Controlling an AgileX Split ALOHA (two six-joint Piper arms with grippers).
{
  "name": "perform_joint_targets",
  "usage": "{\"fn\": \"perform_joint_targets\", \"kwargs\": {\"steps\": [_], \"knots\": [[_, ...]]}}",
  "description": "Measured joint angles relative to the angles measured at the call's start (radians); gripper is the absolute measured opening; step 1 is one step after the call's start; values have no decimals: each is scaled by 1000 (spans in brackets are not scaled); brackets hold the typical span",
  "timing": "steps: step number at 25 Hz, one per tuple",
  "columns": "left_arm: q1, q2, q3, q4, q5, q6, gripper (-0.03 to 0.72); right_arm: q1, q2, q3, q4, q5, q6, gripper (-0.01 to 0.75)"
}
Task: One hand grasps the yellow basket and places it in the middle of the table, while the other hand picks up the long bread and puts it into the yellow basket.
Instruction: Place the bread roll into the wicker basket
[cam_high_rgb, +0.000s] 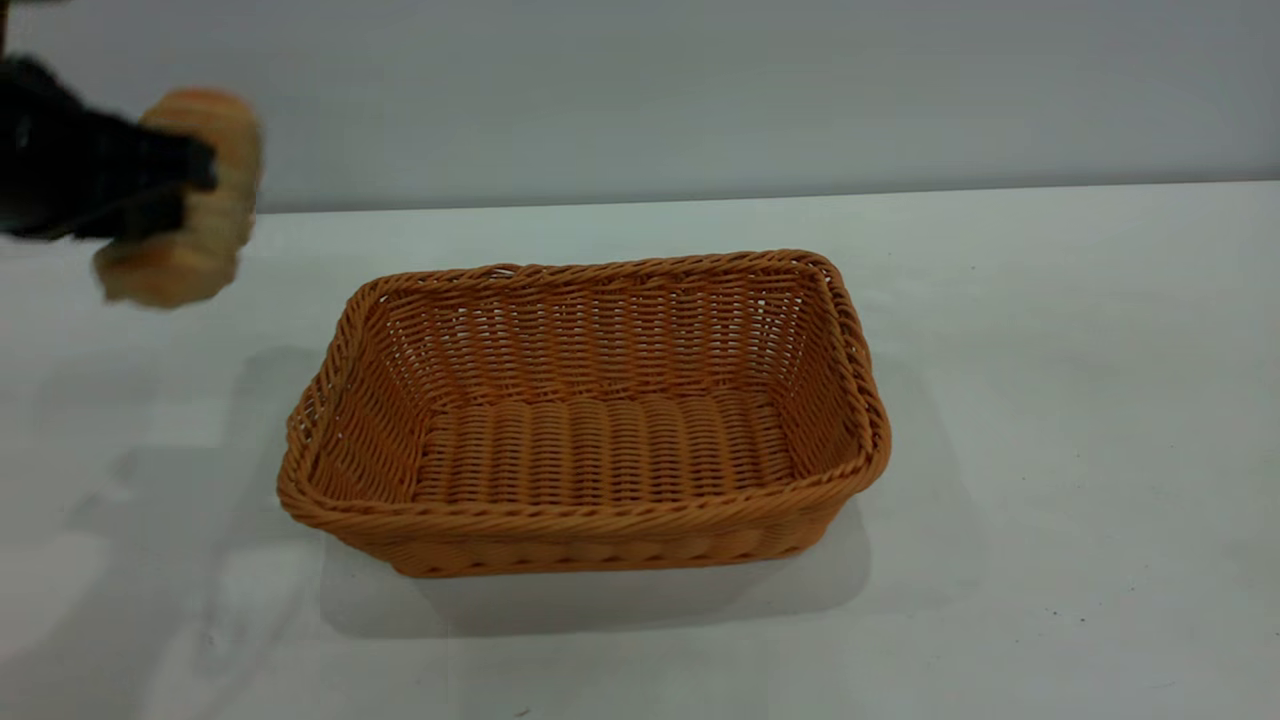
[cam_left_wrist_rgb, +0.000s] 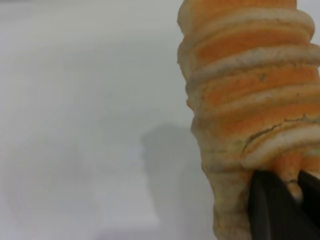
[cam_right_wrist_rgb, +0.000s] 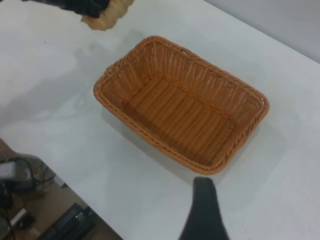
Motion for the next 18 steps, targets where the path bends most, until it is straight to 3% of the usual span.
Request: {"fn": "perform_joint_targets", "kwargs": {"steps": [9, 13, 18], "knots": [[-267, 73, 4, 2, -133, 0, 83, 0, 0, 0, 0, 41, 0, 587], [-328, 170, 4, 47, -234, 0, 83, 0, -12, 0, 0, 51, 0, 587], [-353, 276, 4, 109, -309, -33, 85, 0, -51, 0, 0, 51, 0, 587]]}}
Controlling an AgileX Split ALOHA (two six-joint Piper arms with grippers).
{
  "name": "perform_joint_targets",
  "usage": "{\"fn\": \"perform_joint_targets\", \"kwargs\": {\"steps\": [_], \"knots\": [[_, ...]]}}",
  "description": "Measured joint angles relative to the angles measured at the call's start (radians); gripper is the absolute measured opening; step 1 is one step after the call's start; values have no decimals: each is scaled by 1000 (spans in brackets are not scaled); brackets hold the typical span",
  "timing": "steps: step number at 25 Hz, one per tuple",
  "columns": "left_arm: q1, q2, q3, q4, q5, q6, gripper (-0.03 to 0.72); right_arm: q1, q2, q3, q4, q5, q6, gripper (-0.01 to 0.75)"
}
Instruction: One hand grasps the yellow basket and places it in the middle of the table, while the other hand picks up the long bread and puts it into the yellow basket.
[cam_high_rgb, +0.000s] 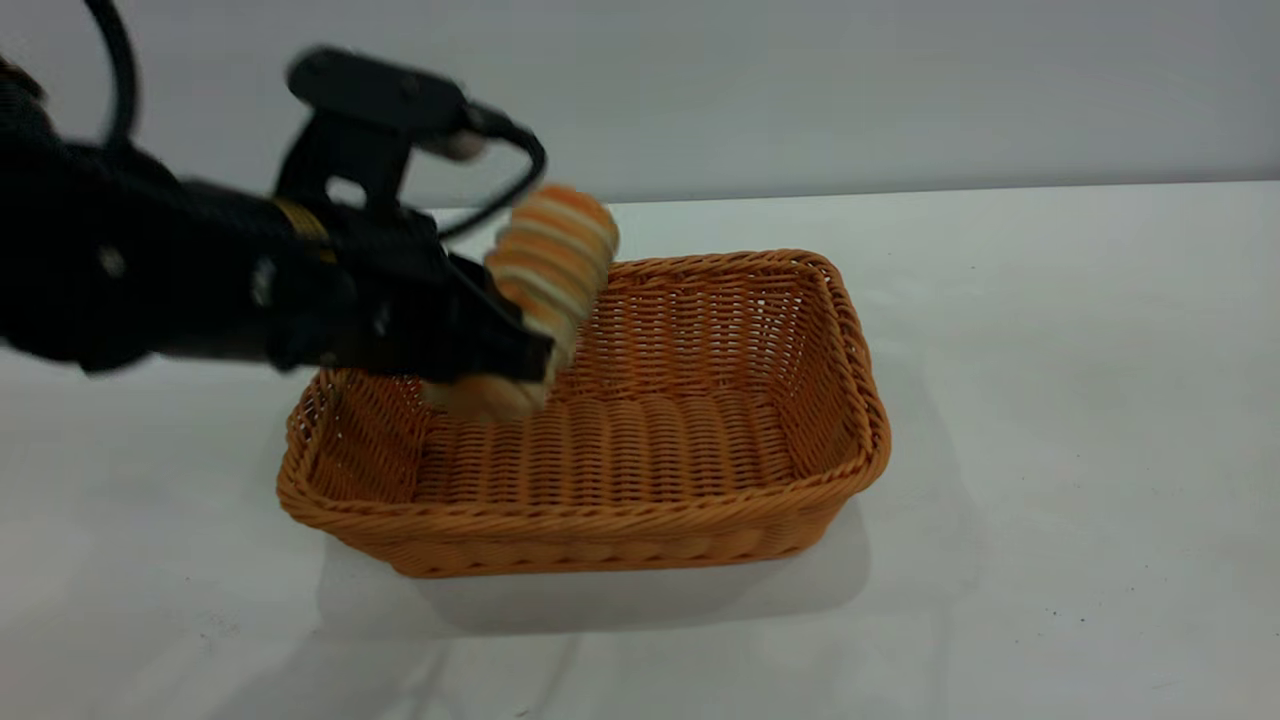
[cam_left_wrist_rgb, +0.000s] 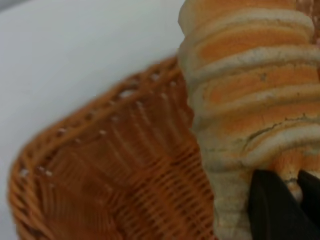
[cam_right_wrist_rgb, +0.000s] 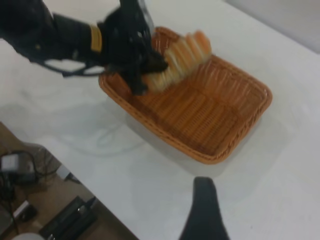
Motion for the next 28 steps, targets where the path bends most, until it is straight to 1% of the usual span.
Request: {"fn": "perform_joint_targets", "kwargs": {"steps": [2, 4, 8, 10, 12, 14, 15, 18, 19, 21, 22, 25, 28], "knots": [[0, 24, 0, 1, -31, -3, 113, 0, -18, 0, 0, 1, 0, 587], [0, 33, 0, 0, -65, -7, 187, 0, -33, 0, 0, 2, 0, 587], [0, 32, 0, -1, -114, -21, 394, 0, -52, 0, 0, 7, 3, 587], [0, 15, 0, -1, -82, -33, 478, 0, -53, 0, -1, 24, 3, 587], [0, -35, 0, -1, -2, -21, 530, 0, -53, 0, -6, 49, 5, 587], [0, -105, 0, -1, 82, 28, 557, 0, -54, 0, -14, 73, 6, 587], [0, -148, 0, -1, 123, 59, 560, 0, -54, 0, -22, 84, 6, 587], [0, -287, 0, -1, 297, 162, 568, 0, -62, 0, -46, 116, 8, 587], [0, -339, 0, -1, 378, 184, 568, 0, -69, 0, -59, 125, 9, 587], [0, -436, 1, -1, 492, 202, 569, 0, -88, 3, -84, 128, 22, 587], [0, -490, 1, -1, 569, 207, 571, 0, -109, 14, -103, 128, 35, 587], [0, -643, 1, -1, 731, 212, 571, 0, -178, 77, -147, 128, 67, 587], [0, -789, 1, 0, 860, 212, 571, 0, -260, 179, -166, 116, 92, 587]]}}
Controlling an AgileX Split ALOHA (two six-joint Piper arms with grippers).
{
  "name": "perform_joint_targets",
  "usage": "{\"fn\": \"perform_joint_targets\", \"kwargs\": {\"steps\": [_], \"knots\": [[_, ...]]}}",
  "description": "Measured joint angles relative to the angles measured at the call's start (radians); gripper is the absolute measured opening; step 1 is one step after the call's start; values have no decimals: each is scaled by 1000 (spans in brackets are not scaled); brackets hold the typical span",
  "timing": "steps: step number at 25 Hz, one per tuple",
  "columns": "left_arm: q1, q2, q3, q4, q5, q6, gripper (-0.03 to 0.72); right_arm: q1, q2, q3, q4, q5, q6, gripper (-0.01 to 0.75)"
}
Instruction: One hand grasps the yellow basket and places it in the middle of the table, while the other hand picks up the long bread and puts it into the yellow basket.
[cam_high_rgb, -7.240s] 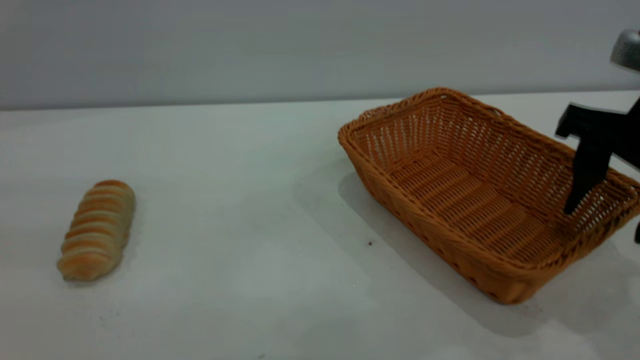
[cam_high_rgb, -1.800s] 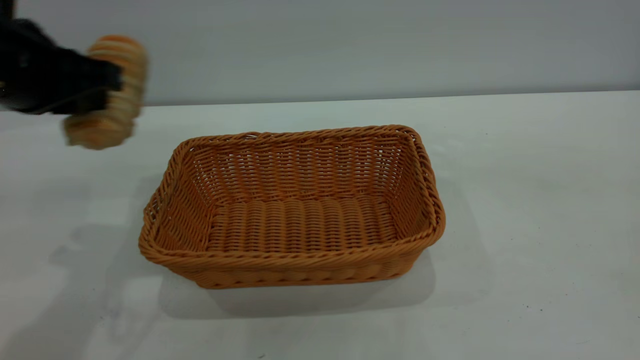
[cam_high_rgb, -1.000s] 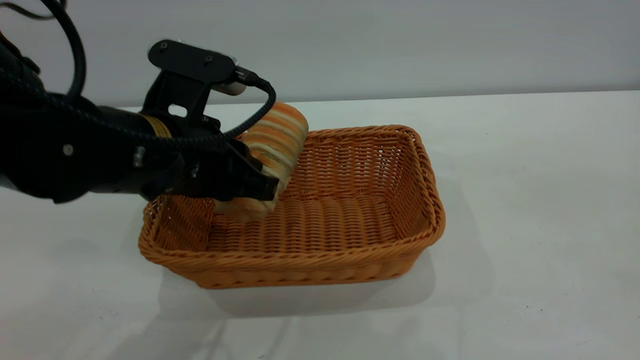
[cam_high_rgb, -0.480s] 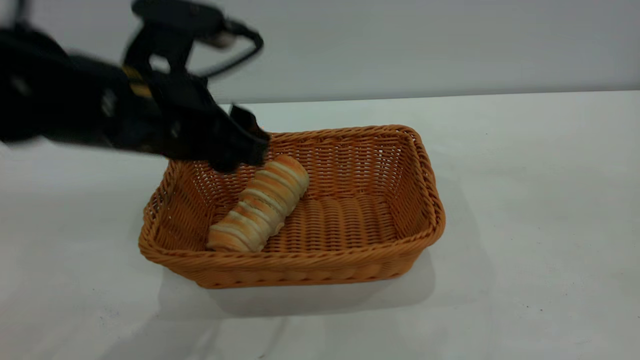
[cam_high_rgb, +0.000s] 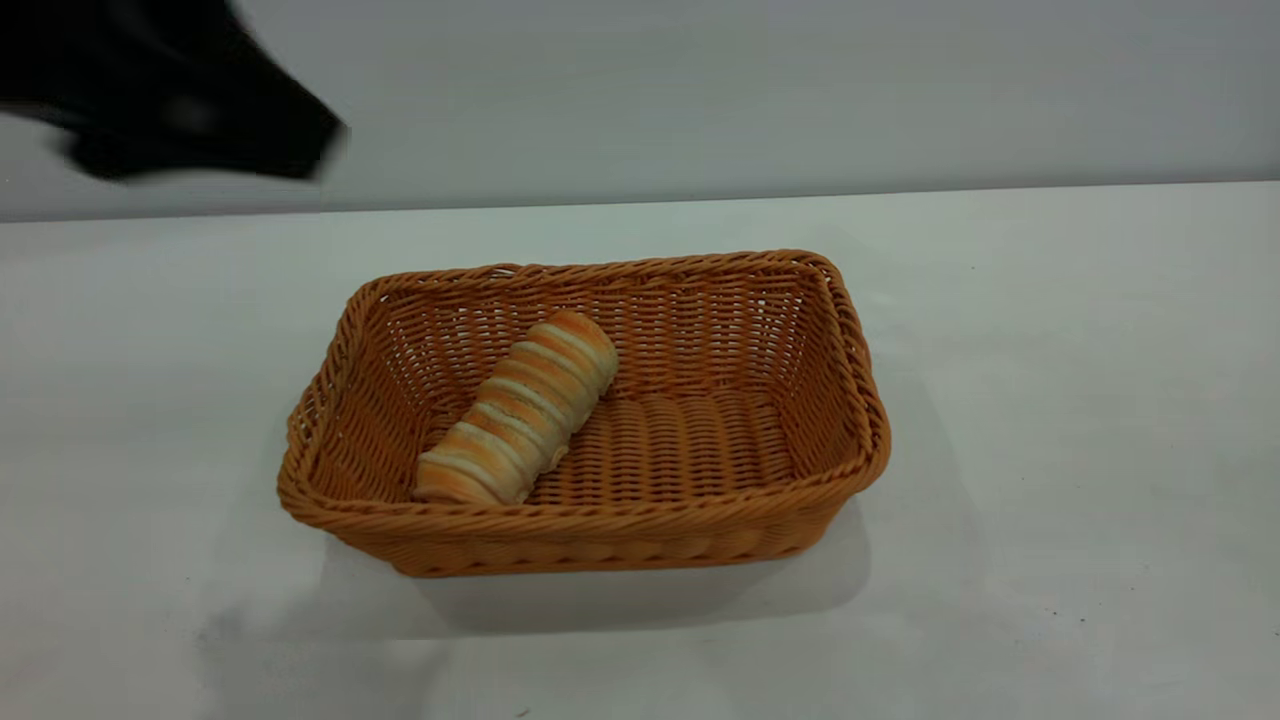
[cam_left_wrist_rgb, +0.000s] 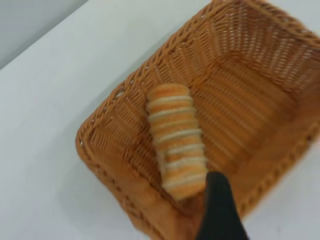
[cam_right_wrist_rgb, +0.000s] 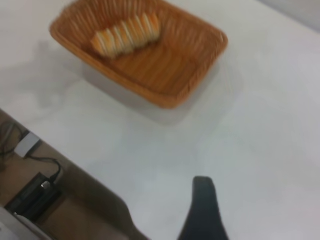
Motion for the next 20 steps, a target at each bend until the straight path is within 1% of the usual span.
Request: {"fn": "perform_joint_targets", "kwargs": {"steps": [6, 10, 13, 16, 20], "knots": [[0, -283, 4, 19, 256, -38, 571, 0, -174, 224, 0, -71, 14, 587], [0, -460, 5, 99, 442, -121, 571, 0, -282, 346, -1, -94, 15, 587], [0, -571, 5, 188, 584, -228, 571, 0, -360, 409, -1, -95, 15, 587], [0, -664, 5, 264, 699, -323, 571, 0, -410, 447, -2, -94, 18, 587], [0, -758, 10, 317, 813, -381, 571, 0, -413, 471, -2, -93, 33, 587]]}}
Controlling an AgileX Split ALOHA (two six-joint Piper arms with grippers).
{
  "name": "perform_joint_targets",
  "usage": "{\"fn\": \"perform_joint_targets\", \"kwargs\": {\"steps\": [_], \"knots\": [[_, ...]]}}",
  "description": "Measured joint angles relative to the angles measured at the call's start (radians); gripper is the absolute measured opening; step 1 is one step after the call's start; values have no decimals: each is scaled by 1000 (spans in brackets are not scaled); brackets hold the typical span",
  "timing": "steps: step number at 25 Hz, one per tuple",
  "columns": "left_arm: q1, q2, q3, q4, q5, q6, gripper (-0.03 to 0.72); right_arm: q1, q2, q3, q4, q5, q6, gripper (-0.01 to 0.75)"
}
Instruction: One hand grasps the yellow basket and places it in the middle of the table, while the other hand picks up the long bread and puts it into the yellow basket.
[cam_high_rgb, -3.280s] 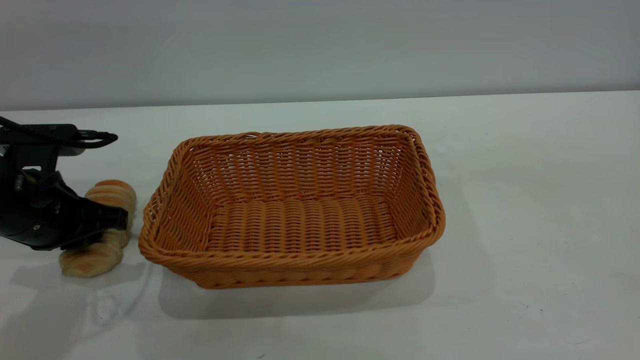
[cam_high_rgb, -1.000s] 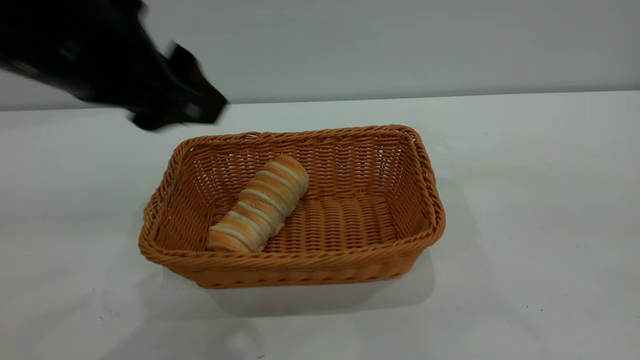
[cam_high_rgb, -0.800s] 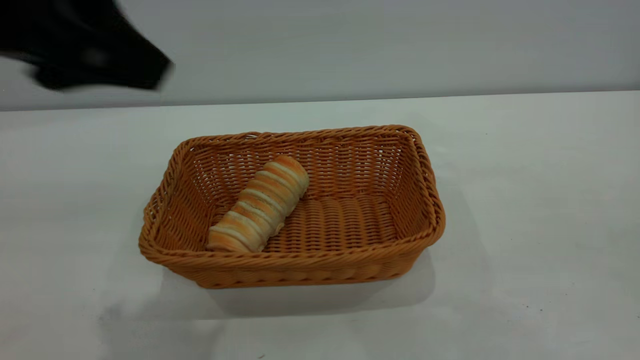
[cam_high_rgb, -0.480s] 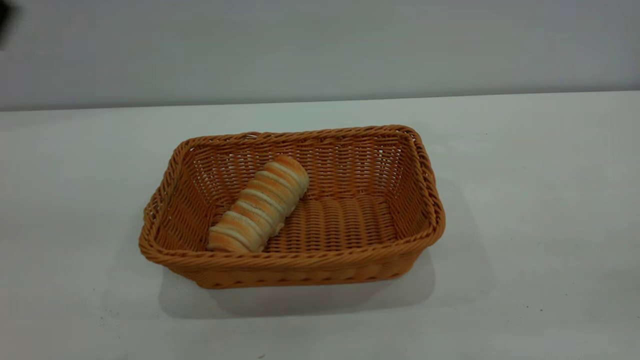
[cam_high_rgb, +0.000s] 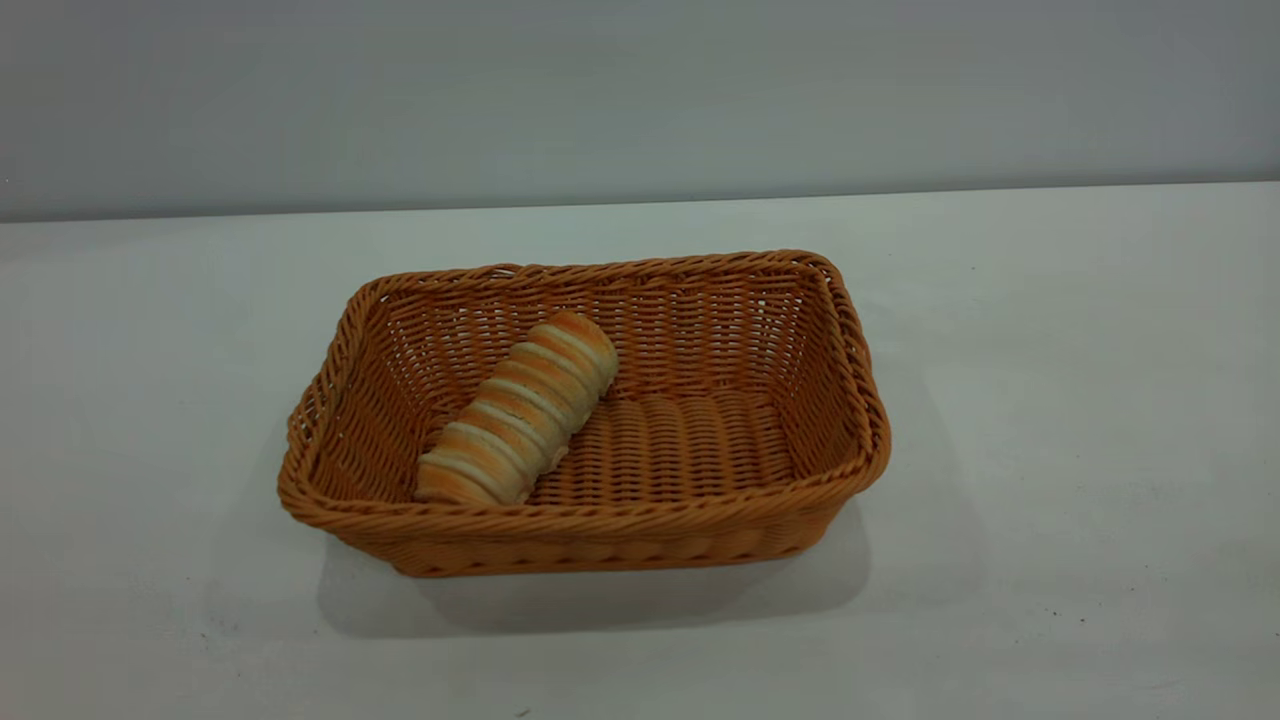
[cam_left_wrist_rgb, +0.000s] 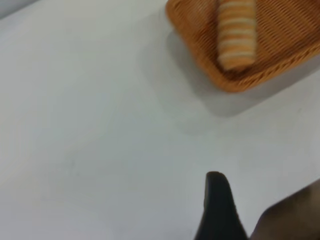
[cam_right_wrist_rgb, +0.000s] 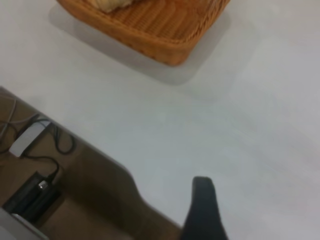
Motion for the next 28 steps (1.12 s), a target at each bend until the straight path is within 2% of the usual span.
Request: {"fn": "perform_joint_targets", "kwargs": {"steps": [7, 16, 28], "knots": [[0, -185, 96, 11, 107, -40, 571, 0, -2, 1, -2, 3, 7, 586], [0, -366, 183, 10, 105, -103, 571, 0, -2, 1, 1, 3, 7, 586], [0, -405, 188, -33, 99, -82, 571, 0, -2, 1, 1, 3, 8, 586]]}}
